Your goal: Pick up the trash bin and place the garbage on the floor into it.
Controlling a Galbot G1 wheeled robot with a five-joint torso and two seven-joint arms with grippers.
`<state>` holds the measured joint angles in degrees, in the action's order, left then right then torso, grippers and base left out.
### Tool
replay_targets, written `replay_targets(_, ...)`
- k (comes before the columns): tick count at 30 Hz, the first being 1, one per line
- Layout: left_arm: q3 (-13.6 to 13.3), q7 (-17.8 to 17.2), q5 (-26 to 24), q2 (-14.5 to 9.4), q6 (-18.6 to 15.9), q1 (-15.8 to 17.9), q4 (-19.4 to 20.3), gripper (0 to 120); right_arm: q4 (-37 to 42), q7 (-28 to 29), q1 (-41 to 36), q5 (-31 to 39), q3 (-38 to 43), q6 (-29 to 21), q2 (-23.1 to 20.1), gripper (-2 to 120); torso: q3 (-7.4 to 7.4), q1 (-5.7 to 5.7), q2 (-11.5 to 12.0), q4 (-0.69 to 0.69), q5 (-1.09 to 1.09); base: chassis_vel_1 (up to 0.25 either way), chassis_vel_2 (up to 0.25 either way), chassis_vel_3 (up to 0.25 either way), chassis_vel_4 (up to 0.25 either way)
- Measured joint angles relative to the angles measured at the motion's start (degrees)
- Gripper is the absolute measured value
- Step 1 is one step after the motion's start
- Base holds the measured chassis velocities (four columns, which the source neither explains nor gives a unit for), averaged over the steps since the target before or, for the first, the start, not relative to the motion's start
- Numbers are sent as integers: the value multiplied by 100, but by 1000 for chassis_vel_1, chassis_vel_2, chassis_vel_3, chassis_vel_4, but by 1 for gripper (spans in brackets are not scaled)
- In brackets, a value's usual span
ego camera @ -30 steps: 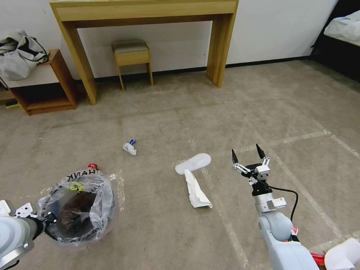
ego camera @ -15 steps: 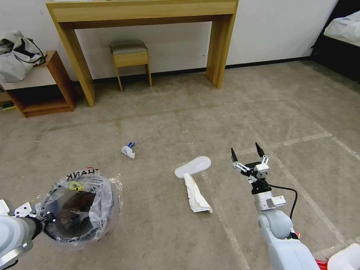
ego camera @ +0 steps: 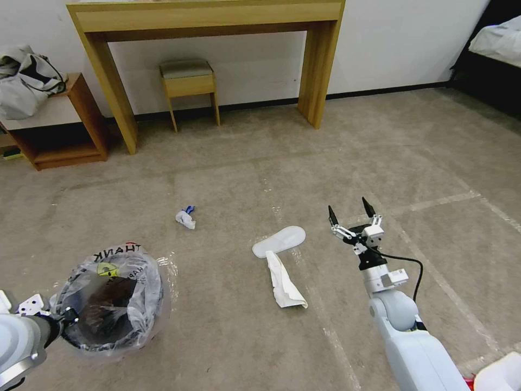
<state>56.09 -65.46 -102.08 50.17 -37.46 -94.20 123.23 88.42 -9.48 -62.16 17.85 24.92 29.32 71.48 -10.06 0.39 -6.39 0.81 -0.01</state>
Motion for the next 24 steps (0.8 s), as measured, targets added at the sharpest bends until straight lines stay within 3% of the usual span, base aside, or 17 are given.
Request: replay_targets(24, -5, 9, 41, -2, 20, 22, -59, 0, -43, -70, -57, -257, -1, 28, 215, 100, 1, 0, 0, 0, 0, -3, 7, 5, -4)
